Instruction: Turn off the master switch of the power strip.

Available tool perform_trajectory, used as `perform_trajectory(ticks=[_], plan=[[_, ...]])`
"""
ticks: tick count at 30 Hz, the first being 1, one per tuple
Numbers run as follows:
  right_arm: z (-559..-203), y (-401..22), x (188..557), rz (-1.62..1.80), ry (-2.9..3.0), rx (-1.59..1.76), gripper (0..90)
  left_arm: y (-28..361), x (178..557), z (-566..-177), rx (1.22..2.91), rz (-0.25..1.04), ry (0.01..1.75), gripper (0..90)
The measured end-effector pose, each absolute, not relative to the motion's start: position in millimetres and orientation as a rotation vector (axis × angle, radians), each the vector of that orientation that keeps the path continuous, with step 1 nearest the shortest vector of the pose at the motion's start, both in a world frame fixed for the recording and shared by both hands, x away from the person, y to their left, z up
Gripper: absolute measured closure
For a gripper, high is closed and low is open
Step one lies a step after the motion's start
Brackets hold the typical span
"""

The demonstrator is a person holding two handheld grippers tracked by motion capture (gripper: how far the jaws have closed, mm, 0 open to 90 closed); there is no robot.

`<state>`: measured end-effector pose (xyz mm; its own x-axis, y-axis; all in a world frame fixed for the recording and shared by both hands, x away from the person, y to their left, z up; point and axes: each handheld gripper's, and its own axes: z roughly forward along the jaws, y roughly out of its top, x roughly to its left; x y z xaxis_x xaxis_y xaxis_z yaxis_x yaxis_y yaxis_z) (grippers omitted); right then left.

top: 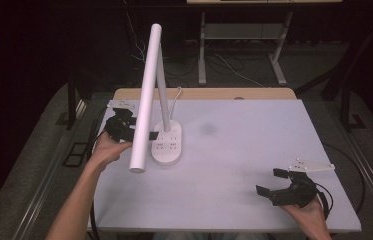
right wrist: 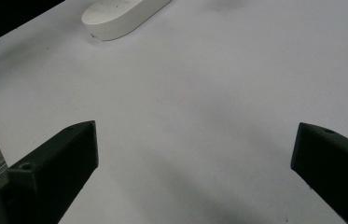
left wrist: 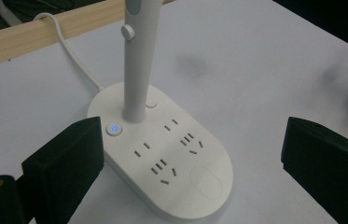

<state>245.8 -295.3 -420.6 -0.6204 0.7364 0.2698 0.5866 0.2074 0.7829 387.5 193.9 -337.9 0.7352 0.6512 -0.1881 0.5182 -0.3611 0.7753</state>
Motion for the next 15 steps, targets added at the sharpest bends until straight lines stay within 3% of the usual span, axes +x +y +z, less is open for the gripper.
perform_trajectory(ticks=[15], plan=[[-420,-294,246,1.382,2.306,1.283,0.0,199,410,-344,2.006,0.214,0.938,6.5]])
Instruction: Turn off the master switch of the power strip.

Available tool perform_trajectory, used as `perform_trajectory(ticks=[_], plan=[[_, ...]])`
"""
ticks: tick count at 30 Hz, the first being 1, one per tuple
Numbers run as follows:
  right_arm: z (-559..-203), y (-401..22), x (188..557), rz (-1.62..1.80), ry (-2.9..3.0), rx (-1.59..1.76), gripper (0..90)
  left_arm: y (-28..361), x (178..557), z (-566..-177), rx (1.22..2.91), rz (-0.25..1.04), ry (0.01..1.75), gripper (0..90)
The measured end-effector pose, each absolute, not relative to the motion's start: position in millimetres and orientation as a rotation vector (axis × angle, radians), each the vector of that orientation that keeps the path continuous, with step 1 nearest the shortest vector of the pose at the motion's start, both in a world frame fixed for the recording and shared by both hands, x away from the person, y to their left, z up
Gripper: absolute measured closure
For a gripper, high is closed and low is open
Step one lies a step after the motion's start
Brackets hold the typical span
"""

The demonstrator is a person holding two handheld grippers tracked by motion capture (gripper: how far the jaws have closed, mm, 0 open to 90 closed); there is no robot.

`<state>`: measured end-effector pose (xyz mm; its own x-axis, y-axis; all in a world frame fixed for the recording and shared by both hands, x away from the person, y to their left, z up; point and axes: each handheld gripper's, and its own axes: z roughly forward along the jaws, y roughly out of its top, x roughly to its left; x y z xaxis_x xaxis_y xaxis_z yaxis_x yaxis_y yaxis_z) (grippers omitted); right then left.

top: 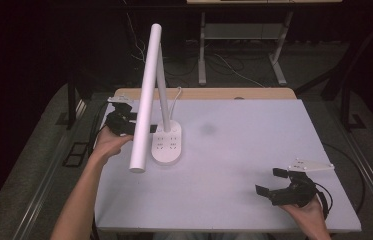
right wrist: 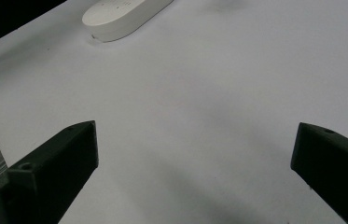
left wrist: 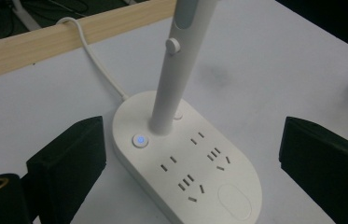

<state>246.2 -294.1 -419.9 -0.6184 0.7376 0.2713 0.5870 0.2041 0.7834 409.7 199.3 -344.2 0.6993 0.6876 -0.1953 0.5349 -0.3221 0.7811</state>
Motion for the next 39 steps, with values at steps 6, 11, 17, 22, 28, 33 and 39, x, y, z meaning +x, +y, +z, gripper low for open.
perform_trajectory(ticks=[6,11,17,22,28,33,39], plan=[[-420,-295,246,1.387,2.310,1.283,0.0,202,418,-347,1.984,0.217,0.968,7.6],[-420,-295,246,1.386,2.308,1.283,0.0,203,424,-350,1.959,0.218,0.997,8.8],[-420,-296,246,1.385,2.304,1.289,0.0,204,431,-358,1.946,0.209,1.026,11.7],[-420,-296,246,1.384,2.305,1.289,0.0,202,437,-365,1.937,0.195,1.044,13.2],[-420,-297,245,1.386,2.307,1.286,0.0,200,443,-372,1.926,0.187,1.067,14.3],[-420,-297,245,1.385,2.309,1.285,0.0,201,447,-377,1.915,0.181,1.089,15.1],[-420,-297,245,1.383,2.311,1.285,0.0,206,452,-384,1.886,0.167,1.120,16.9]])
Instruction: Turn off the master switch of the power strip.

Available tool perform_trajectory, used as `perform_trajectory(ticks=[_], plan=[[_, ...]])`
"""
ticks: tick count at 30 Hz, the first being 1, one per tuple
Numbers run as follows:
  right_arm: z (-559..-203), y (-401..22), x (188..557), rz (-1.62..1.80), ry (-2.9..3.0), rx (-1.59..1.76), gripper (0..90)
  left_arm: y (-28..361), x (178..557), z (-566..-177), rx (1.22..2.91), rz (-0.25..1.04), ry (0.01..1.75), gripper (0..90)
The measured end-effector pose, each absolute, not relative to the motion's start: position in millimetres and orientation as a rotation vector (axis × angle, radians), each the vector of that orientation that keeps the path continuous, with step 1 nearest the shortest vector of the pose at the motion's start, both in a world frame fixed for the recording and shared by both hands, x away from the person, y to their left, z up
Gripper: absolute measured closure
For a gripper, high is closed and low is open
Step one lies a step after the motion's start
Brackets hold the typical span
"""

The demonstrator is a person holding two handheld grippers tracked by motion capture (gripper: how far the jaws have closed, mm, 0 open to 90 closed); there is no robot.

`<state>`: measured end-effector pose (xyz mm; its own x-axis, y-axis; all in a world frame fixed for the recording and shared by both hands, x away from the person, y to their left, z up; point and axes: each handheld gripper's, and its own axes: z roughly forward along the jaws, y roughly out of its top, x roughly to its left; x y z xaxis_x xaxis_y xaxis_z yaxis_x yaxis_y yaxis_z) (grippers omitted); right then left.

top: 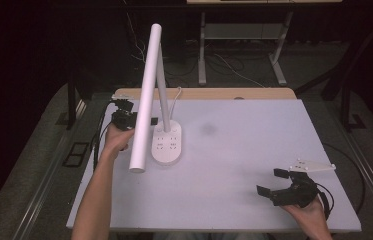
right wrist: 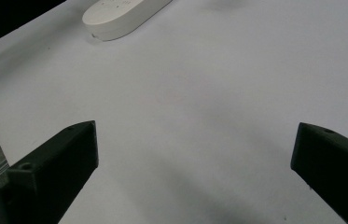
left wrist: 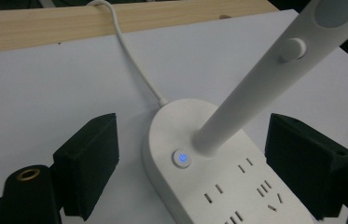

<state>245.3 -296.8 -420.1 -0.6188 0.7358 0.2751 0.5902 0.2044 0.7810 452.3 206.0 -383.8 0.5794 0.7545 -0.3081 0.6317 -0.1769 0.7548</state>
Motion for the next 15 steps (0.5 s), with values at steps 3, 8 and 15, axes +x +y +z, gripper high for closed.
perform_trajectory(ticks=[3,8,15], plan=[[-420,-297,245,1.383,2.311,1.287,0.0,207,454,-386,1.882,0.162,1.129,18.1],[-420,-297,245,1.381,2.314,1.285,0.0,209,457,-391,1.870,0.126,1.138,21.8],[-420,-297,245,1.386,2.316,1.287,0.0,208,459,-394,1.877,0.094,1.136,32.9]])
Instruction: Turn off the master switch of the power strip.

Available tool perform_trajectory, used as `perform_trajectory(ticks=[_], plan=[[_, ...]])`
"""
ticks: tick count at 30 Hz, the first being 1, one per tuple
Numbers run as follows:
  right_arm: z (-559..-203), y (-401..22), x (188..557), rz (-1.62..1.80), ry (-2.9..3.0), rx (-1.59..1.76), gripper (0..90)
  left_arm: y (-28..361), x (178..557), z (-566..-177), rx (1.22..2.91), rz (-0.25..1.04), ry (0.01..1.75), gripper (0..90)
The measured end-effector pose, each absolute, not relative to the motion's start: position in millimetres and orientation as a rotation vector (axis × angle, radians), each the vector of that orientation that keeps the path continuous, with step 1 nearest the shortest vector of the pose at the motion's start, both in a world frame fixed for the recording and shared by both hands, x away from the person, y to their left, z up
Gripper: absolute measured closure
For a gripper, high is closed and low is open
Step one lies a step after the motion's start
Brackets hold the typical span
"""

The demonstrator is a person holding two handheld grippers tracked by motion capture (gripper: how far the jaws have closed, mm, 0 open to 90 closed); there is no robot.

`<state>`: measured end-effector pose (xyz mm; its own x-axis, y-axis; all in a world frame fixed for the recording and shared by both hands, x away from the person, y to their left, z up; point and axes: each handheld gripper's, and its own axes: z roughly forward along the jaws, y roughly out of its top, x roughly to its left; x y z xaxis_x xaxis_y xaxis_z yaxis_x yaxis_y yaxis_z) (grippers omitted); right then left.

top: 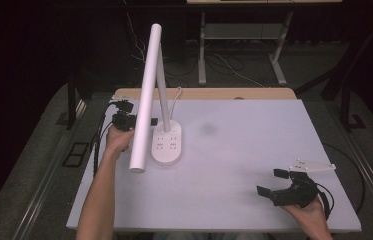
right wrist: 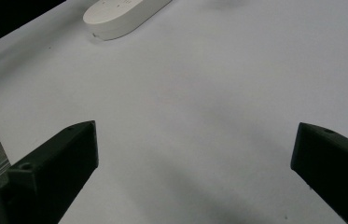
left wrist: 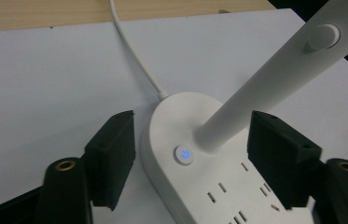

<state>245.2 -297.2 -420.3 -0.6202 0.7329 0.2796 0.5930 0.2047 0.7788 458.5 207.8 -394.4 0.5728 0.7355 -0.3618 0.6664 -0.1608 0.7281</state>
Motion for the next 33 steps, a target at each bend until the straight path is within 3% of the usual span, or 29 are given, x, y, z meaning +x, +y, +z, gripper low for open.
perform_trajectory(ticks=[8,16,33], plan=[[-420,-298,245,1.385,2.313,1.291,0.0,206,460,-399,1.888,0.073,1.125,47.2],[-420,-298,245,1.384,2.313,1.296,0.0,201,460,-401,1.910,0.071,1.106,67.2],[-420,-299,244,1.381,2.306,1.298,0.0,193,463,-409,1.930,0.056,1.134,83.9]])
